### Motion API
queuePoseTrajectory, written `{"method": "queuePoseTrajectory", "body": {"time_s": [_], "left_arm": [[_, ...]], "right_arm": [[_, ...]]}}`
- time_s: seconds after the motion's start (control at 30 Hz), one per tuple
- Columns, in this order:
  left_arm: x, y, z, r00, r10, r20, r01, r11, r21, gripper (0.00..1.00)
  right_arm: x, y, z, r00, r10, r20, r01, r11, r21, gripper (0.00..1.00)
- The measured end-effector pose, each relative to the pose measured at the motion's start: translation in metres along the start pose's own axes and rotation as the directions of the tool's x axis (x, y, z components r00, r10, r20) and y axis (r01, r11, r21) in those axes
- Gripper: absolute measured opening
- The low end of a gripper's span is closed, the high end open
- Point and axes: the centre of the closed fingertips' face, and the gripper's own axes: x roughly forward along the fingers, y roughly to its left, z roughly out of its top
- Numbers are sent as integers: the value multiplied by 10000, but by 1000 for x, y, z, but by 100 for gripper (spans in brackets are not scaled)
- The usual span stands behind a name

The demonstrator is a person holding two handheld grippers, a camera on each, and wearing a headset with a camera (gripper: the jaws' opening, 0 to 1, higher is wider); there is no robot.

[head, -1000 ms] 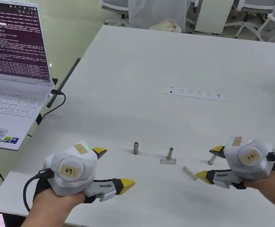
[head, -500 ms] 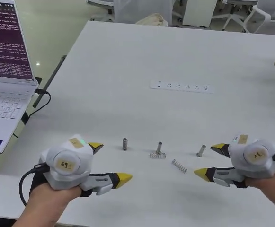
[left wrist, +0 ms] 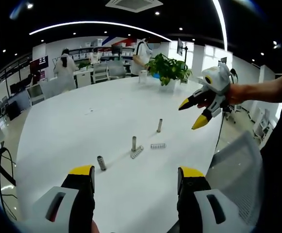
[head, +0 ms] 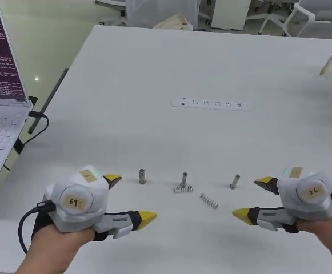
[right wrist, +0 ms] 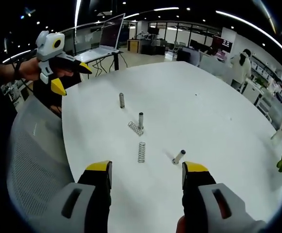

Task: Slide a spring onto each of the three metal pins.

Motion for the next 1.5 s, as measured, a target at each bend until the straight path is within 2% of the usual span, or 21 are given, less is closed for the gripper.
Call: {"method": "queuePoseTrajectory", "body": {"time_s": [0.33, 0.7, 1.0, 1.2, 1.5], "left_arm": [[23, -4, 0, 9980, -512, -371, 528, 9976, 441, 65], [55, -11, 0, 9891, -1176, -882, 1260, 9874, 960, 64], [78, -13, -4, 9820, -1503, -1146, 1617, 9820, 980, 62], [95, -10, -9, 9773, -1623, -1362, 1750, 9807, 869, 61], [118, -5, -20, 9712, -1684, -1684, 1821, 9808, 695, 55]], "right_arm": [[-8, 8, -4, 9991, -1, 421, -34, 9965, 834, 62], [-24, 10, -7, 9949, -349, 944, 186, 9854, 1690, 65], [-31, 15, -15, 9928, -561, 1058, 328, 9770, 2107, 66], [-35, 23, -20, 9919, -587, 1129, 306, 9713, 2360, 66], [-39, 25, -27, 9927, -598, 1043, 316, 9668, 2536, 66]]}}
